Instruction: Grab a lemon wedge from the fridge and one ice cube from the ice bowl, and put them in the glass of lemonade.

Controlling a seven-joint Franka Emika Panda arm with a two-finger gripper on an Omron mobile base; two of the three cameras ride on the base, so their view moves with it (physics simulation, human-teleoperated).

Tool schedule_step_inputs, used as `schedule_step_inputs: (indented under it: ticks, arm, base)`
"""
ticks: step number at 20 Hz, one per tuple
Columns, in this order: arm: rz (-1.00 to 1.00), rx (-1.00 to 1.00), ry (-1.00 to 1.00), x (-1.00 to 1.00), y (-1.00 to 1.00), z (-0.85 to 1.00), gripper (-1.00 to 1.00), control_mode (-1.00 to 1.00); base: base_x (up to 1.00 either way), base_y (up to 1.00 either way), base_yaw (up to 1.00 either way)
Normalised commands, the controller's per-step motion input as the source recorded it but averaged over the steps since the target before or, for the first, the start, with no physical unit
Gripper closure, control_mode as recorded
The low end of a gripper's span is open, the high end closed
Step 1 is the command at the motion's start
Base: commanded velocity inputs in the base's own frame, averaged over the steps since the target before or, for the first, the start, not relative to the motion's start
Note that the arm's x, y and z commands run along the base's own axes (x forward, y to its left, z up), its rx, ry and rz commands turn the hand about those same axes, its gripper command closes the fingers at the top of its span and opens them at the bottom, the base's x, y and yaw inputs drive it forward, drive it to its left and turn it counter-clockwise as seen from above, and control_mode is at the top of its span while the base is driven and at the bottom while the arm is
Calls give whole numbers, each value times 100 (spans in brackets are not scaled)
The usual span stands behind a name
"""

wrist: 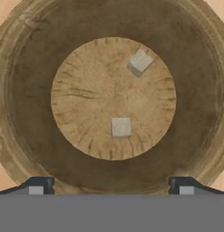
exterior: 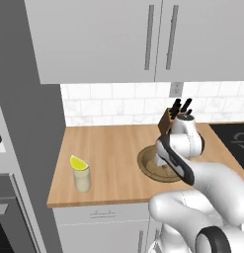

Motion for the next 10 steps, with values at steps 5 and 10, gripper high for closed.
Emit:
schedule_step_inputs:
  ticks: [5,10]
  arm:
    - [0,0,0,2,0,-66,-100,-100]
    - [0,0,-1,5,0,-58,-100,-100]
  base:
    - [0,0,0]
    - [0,0,0]
